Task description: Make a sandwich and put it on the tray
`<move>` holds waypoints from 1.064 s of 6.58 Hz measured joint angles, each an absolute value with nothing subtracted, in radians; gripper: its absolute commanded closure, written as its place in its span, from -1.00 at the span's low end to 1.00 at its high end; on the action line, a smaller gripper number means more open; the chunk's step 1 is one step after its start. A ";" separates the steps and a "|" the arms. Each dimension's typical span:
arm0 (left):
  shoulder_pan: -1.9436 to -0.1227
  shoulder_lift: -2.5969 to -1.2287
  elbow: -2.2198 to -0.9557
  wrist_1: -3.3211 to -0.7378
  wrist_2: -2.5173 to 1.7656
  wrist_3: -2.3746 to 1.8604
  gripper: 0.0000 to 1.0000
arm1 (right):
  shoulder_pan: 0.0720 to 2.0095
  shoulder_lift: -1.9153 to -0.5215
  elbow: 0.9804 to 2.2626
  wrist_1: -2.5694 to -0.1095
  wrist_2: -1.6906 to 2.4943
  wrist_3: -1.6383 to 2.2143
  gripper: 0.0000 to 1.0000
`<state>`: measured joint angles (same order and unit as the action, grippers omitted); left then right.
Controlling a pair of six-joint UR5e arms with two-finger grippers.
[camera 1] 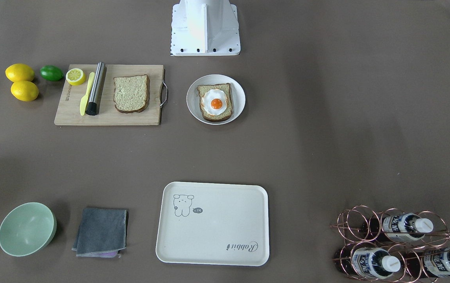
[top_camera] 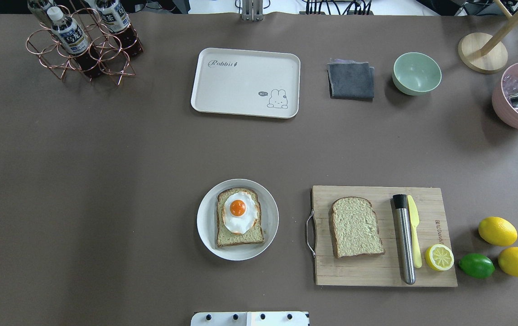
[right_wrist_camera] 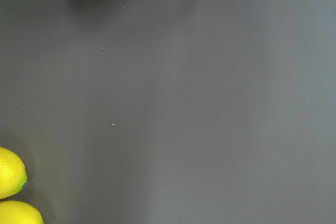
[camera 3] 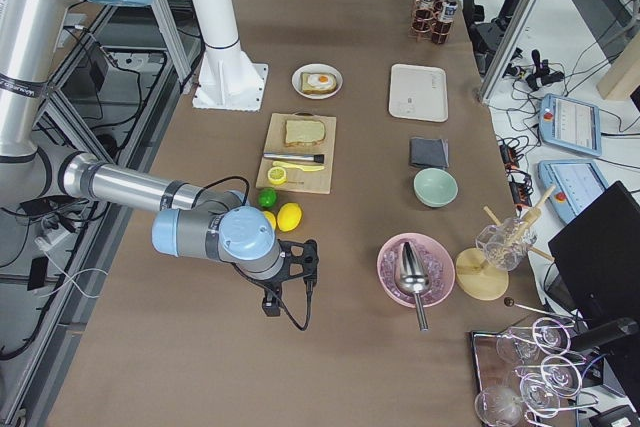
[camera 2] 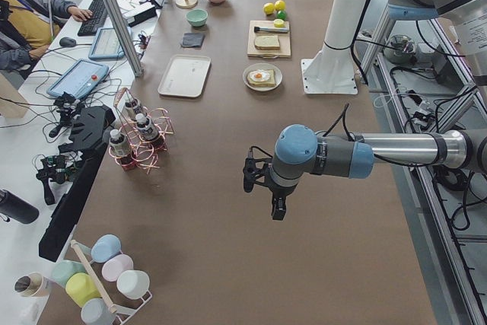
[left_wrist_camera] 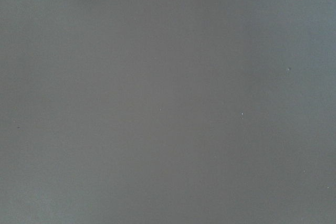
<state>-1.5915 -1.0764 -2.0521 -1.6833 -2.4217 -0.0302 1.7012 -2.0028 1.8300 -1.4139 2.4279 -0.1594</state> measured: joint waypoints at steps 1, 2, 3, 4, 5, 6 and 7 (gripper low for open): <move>-1.592 -1.075 -2.052 -1.690 -2.430 -0.029 -0.96 | 1.701 -2.003 1.830 -1.410 2.436 -0.157 -1.00; -1.591 -1.073 -2.052 -1.699 -2.435 -0.028 -0.96 | 1.700 -2.003 1.830 -1.403 2.442 -0.151 -1.00; -1.590 -1.073 -2.051 -1.702 -2.441 -0.028 -0.96 | 1.697 -2.003 1.830 -1.400 2.448 -0.148 -1.00; -1.590 -1.072 -2.052 -1.705 -2.447 -0.028 -0.96 | 1.693 -2.003 1.830 -1.393 2.458 -0.148 -1.00; -1.591 -1.072 -2.051 -1.708 -2.450 -0.028 -0.96 | 1.689 -2.003 1.830 -1.382 2.465 -0.148 -1.00; -1.592 -1.071 -2.051 -1.718 -2.451 -0.026 -0.96 | 1.681 -2.000 1.830 -1.376 2.469 -0.146 -1.00; -1.593 -1.064 -2.050 -1.752 -2.454 -0.023 -0.96 | 1.664 -1.992 1.832 -1.374 2.470 -0.134 -1.00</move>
